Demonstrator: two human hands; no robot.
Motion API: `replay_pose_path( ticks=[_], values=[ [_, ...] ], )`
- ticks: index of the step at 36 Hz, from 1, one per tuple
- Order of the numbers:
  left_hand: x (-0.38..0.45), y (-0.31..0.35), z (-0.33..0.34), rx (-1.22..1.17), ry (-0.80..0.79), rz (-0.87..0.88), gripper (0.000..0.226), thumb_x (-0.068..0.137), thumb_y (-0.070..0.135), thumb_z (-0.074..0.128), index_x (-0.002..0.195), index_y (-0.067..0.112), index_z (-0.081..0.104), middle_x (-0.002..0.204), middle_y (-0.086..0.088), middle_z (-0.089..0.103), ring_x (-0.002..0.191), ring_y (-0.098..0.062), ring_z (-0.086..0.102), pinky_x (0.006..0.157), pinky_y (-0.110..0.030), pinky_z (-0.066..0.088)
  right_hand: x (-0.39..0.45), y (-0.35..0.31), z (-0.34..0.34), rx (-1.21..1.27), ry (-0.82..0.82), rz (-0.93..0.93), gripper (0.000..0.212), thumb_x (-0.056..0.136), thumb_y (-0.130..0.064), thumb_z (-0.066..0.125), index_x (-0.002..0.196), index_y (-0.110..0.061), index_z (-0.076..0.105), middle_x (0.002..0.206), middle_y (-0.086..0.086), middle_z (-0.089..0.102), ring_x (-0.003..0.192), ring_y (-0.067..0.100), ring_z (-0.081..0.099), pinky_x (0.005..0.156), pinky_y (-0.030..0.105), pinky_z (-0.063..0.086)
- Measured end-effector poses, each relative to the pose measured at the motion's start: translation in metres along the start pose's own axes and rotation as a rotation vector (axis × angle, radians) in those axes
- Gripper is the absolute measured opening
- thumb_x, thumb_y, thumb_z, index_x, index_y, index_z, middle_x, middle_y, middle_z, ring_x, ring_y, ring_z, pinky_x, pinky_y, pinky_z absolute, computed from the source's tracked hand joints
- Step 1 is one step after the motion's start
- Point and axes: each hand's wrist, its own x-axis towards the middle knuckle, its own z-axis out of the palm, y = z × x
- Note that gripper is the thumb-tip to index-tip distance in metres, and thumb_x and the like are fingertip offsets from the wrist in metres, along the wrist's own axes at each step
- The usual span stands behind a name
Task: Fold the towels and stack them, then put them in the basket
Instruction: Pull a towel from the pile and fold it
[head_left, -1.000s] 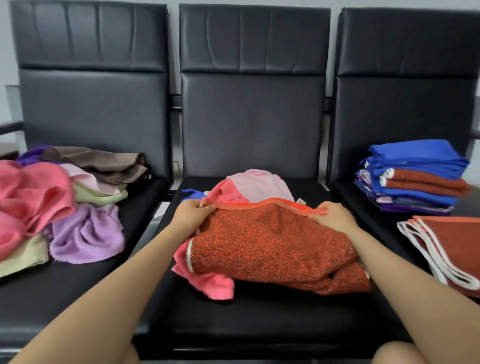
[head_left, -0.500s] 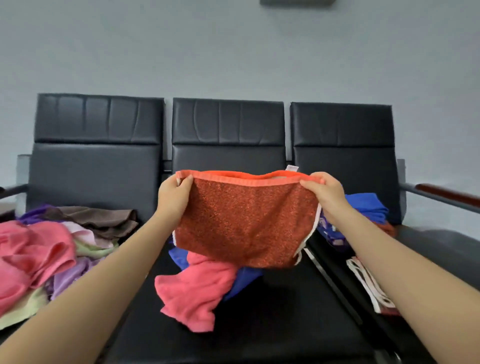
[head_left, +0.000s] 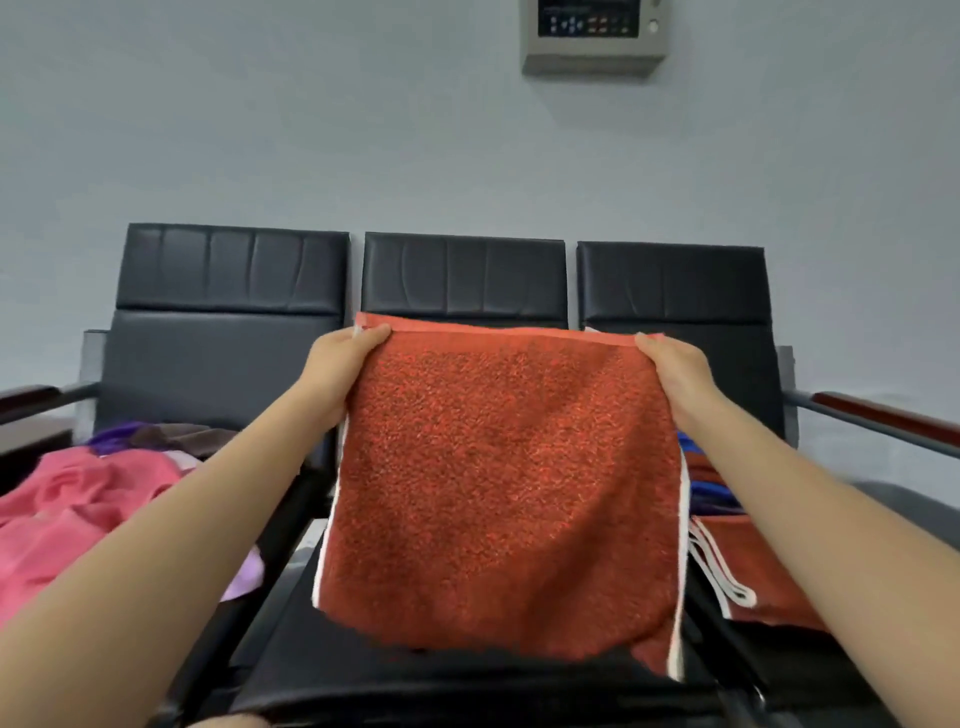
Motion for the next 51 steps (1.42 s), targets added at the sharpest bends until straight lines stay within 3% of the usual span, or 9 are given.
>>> replay_pose_path(
  ticks=[11,15,23,29,32,36,43,47,51],
  values=[
    [0.005,-0.144,-0.017,0.537,0.022,-0.139,0.017,0.088,0.016,0.065,0.097,0.005,0.075,0.092,-0.011,0.072,0.088,-0.023,0.066,0.084,-0.033,0.05,0.005,0.123,-0.009,-0.996,-0.261,0.114,0.017,0.088,-0.011,0.059,0.082,-0.009,0.074,0.082,0.013,0.07,0.084,0.026,0.065,0.071,0.031,0.048],
    [0.002,-0.183,-0.015,0.682,0.104,-0.152,0.019,0.087,0.024,0.064,0.083,0.01,0.075,0.082,-0.013,0.072,0.084,-0.027,0.068,0.076,-0.038,0.051,0.012,0.161,0.001,-0.841,-0.171,0.289,0.023,0.086,0.0,0.054,0.064,-0.008,0.052,0.038,-0.002,0.051,0.044,0.017,0.059,0.042,0.023,0.045],
    [0.028,-0.226,-0.011,0.618,0.186,-0.13,0.017,0.093,0.019,0.055,0.08,0.013,0.066,0.076,-0.004,0.062,0.075,-0.016,0.054,0.065,-0.029,0.036,0.036,0.223,0.019,-0.647,-0.048,0.208,0.012,0.097,-0.013,0.047,0.096,-0.013,0.06,0.074,-0.001,0.062,0.066,0.026,0.07,0.039,0.023,0.04],
    [0.052,-0.251,-0.006,0.658,0.205,-0.093,0.02,0.093,0.023,0.053,0.09,0.009,0.067,0.091,-0.008,0.07,0.091,-0.026,0.064,0.081,-0.039,0.049,0.062,0.255,0.031,-0.606,0.045,0.178,0.014,0.096,-0.012,0.047,0.094,-0.015,0.061,0.08,0.005,0.066,0.052,0.01,0.064,0.04,0.019,0.042],
    [0.057,-0.258,-0.003,0.659,0.256,-0.106,0.02,0.093,0.021,0.052,0.105,0.011,0.065,0.104,-0.01,0.069,0.102,-0.029,0.061,0.086,-0.036,0.045,0.064,0.273,0.038,-0.572,0.0,0.192,0.021,0.095,-0.01,0.051,0.113,-0.015,0.06,0.118,0.016,0.064,0.083,0.022,0.067,0.078,0.033,0.057],
    [0.06,-0.262,-0.007,0.691,0.253,-0.226,0.051,0.091,0.029,0.06,0.137,0.014,0.046,0.125,-0.012,0.061,0.121,-0.031,0.053,0.1,-0.036,0.04,0.052,0.271,0.041,-0.685,-0.187,0.264,0.057,0.094,-0.021,0.059,0.146,-0.014,0.038,0.148,0.012,0.041,0.134,0.025,0.042,0.107,0.031,0.033],
    [0.025,-0.238,-0.013,0.822,0.084,-0.168,0.046,0.088,0.033,0.062,0.13,0.014,0.055,0.124,-0.014,0.058,0.118,-0.027,0.052,0.099,-0.034,0.039,0.015,0.236,0.042,-0.676,-0.379,0.126,0.019,0.092,-0.011,0.056,0.107,-0.02,0.063,0.099,0.003,0.068,0.093,0.018,0.063,0.085,0.032,0.049],
    [-0.006,-0.218,-0.02,0.799,-0.016,-0.264,0.038,0.089,0.033,0.063,0.123,0.014,0.059,0.109,-0.004,0.062,0.108,-0.024,0.059,0.09,-0.031,0.043,-0.034,0.21,0.043,-0.705,-0.582,0.046,0.017,0.092,-0.008,0.055,0.094,-0.019,0.068,0.083,0.0,0.068,0.069,0.01,0.06,0.055,0.009,0.043],
    [-0.037,-0.206,-0.032,0.789,-0.027,-0.355,0.034,0.088,0.03,0.065,0.118,0.013,0.062,0.11,-0.009,0.064,0.107,-0.027,0.061,0.091,-0.034,0.046,-0.089,0.195,0.04,-0.739,-0.76,-0.016,0.014,0.09,-0.019,0.065,0.08,-0.029,0.066,0.068,-0.012,0.062,0.059,-0.003,0.053,0.062,0.015,0.042]
  ],
)
